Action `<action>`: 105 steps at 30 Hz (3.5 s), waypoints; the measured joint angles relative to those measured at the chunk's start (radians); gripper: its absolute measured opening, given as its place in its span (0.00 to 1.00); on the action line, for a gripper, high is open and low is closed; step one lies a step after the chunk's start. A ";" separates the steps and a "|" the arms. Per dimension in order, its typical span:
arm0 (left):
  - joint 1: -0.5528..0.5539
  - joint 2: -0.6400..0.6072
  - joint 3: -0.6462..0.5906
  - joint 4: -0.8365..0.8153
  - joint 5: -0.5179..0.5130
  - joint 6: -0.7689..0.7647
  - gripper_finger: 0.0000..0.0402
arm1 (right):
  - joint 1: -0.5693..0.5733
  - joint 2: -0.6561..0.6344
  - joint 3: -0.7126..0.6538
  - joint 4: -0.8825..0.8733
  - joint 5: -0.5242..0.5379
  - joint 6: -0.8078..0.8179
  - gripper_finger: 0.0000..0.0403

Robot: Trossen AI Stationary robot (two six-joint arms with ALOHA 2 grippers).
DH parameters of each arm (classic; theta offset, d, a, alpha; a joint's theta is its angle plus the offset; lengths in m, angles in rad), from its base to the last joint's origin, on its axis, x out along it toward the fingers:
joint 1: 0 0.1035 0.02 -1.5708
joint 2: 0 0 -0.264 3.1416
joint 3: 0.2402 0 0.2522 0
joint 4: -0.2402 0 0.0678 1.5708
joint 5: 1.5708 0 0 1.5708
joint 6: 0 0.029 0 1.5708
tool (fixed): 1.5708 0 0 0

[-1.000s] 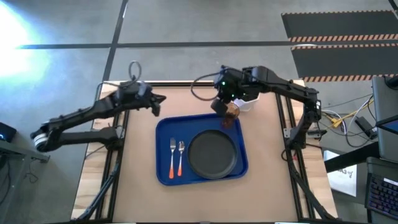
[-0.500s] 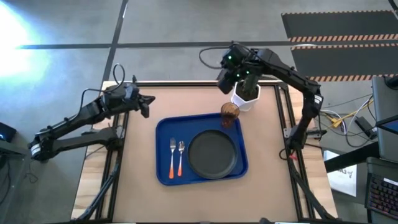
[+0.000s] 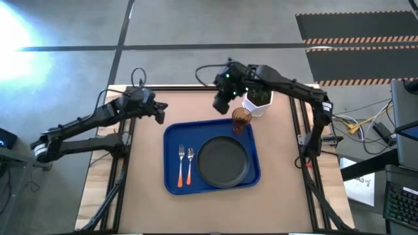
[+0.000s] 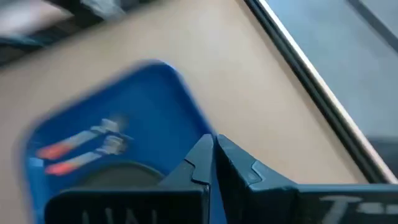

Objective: Pick and place plate/cup/fork/spoon on tray
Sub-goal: Adjust the blue tray, then return to Home Position

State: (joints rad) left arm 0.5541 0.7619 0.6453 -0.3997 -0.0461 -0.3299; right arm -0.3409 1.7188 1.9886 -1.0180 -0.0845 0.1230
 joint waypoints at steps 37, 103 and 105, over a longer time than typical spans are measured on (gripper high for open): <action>-0.055 1.095 0.586 0.326 0.372 0.023 0.00 | 0.774 -0.049 0.329 0.119 0.402 0.015 0.02; -0.257 0.994 0.658 0.117 0.272 0.126 0.00 | 0.777 -0.048 0.310 0.087 0.393 -0.020 0.02; -0.273 0.886 0.658 0.075 0.239 0.158 0.00 | 0.777 -0.052 0.309 0.065 0.400 -0.020 0.02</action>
State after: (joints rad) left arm 0.2814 1.6475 1.3033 -0.3242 0.1926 -0.1717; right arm 0.4359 1.6670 2.2975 -0.9532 0.3152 0.1029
